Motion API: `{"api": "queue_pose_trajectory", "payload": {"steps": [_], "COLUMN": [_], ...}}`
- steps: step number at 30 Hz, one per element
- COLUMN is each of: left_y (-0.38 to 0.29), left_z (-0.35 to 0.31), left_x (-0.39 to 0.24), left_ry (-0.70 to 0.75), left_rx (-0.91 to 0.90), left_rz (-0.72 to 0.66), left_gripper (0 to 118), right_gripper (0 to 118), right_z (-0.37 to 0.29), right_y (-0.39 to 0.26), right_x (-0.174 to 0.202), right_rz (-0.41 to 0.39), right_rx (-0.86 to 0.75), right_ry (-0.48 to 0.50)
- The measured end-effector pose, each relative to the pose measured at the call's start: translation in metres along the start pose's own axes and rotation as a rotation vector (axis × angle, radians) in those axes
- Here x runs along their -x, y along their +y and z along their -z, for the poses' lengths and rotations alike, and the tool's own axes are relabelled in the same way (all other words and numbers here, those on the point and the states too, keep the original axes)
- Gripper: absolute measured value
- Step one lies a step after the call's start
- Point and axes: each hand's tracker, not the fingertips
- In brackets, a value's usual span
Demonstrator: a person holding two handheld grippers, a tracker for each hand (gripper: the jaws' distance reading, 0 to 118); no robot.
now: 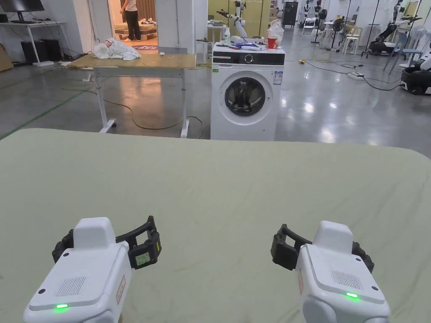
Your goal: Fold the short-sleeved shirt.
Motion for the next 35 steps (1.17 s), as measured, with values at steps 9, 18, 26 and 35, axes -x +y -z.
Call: {"api": "queue_pose_trajectory", "payload": {"steps": [9,18,26,35], "left_y": [0.001,-0.001,-0.003,-0.005], "left_z": [0.004,0.000,0.000,0.001], "left_x": [0.006,0.000,-0.001,0.004], "left_ry": [0.034,0.042,0.031,0.041], "left_rx": [-0.024,-0.109,-0.134,-0.118], "left_rz": [-0.038,0.056,0.075,0.089], "left_gripper": [109,109,109,109], "right_gripper": [105,105,105,105], "right_z": [-0.001,0.001,0.004,0.002], "right_y": [0.008,0.010,0.013,0.008], "right_x": [-0.003,0.005,0.006,0.003], "right_rz": [0.043,0.016,0.021,-0.014], "right_rx": [0.038,0.038,0.066,0.034], "right_ry": [0.034,0.031,0.029,0.076]}}
